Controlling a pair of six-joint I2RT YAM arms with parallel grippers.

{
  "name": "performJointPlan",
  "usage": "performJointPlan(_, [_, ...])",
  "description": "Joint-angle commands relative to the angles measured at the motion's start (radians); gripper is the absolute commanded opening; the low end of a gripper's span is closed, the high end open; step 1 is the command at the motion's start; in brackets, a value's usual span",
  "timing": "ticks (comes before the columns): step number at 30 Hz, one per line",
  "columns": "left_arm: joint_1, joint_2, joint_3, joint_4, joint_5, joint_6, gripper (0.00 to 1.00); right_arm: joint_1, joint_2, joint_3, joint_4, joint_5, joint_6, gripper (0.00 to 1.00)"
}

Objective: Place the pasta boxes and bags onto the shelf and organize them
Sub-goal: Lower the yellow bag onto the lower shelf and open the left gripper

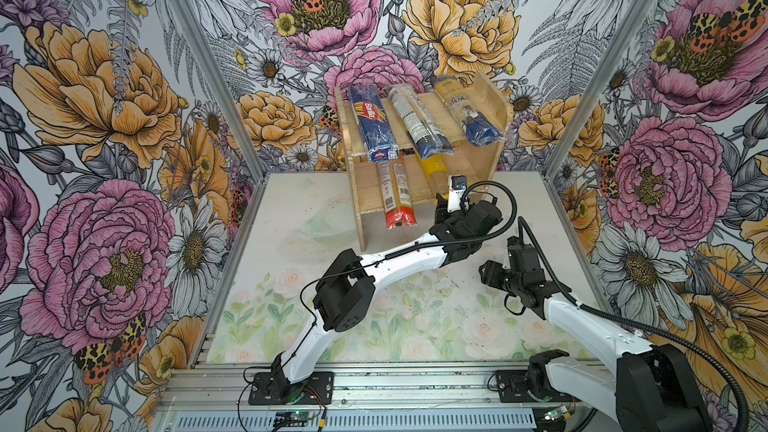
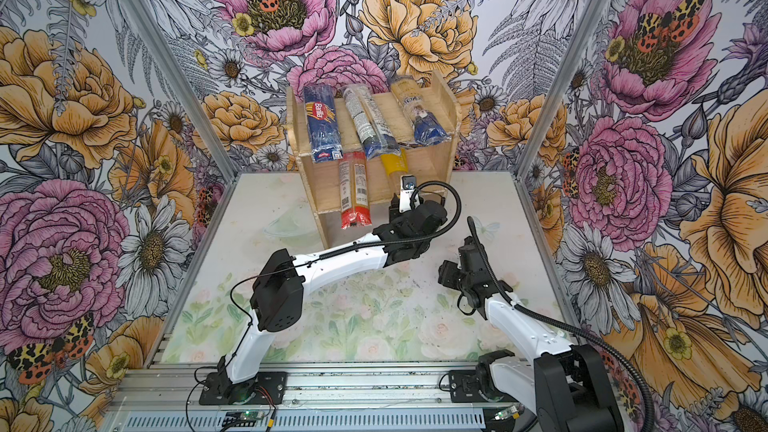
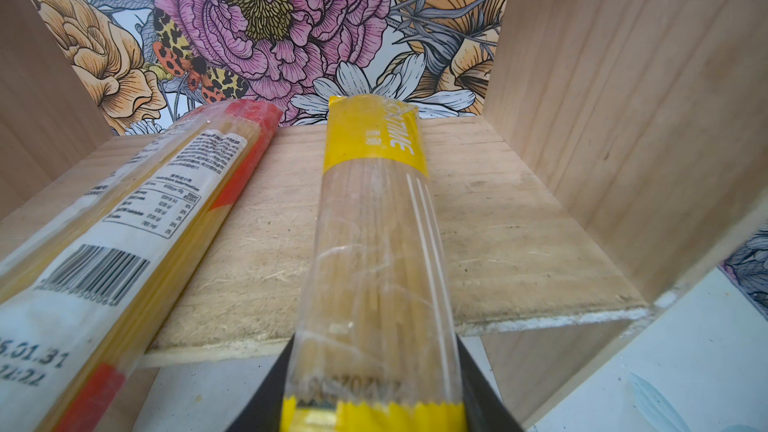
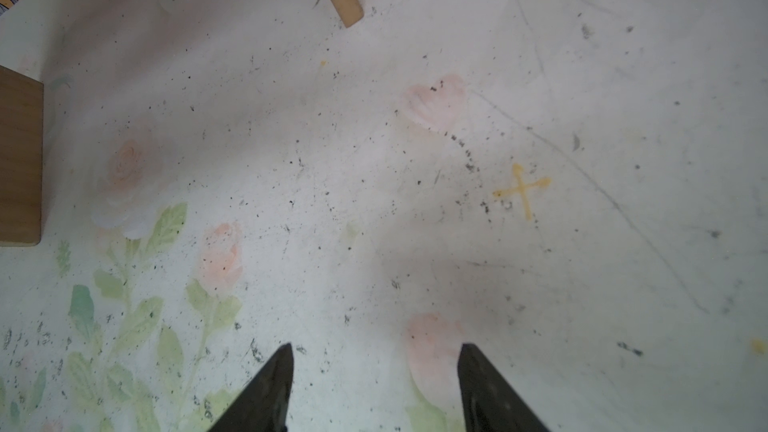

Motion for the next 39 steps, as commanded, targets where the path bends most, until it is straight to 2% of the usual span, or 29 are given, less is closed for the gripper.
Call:
performJointPlan(1, [0.017, -0.053, -0.02, 0.006, 0.008, -0.017, 0.0, -0.006, 0.007, 0.026, 0.009, 0.026, -0.01, 0.65])
performJointPlan(13, [0.017, -0.06, -0.038, 0.006, 0.01, -0.028, 0.0, -0.007, 0.011, 0.026, 0.008, 0.029, -0.012, 0.65])
performJointPlan(14, [0.017, -0.06, -0.04, 0.005, 0.01, -0.027, 0.09, -0.007, 0.011, 0.027, 0.008, 0.03, -0.012, 0.65])
performJointPlan(15, [0.018, -0.06, -0.041, 0.003, 0.013, -0.027, 0.13, -0.008, 0.011, 0.027, 0.009, 0.029, -0.012, 0.65])
performJointPlan(31, [0.022, -0.07, -0.068, -0.001, 0.024, -0.043, 0.11, -0.007, 0.015, 0.026, 0.01, 0.037, -0.012, 0.65])
performJointPlan(34, [0.025, -0.071, -0.068, -0.002, 0.028, -0.042, 0.14, -0.008, 0.015, 0.025, 0.009, 0.04, -0.011, 0.65])
performJointPlan(36, [0.025, -0.071, -0.069, -0.002, 0.029, -0.043, 0.22, -0.007, 0.014, 0.025, 0.008, 0.04, -0.012, 0.65])
performJointPlan(39, [0.025, -0.071, -0.07, -0.002, 0.036, -0.041, 0.27, -0.008, 0.014, 0.025, 0.008, 0.04, -0.015, 0.66])
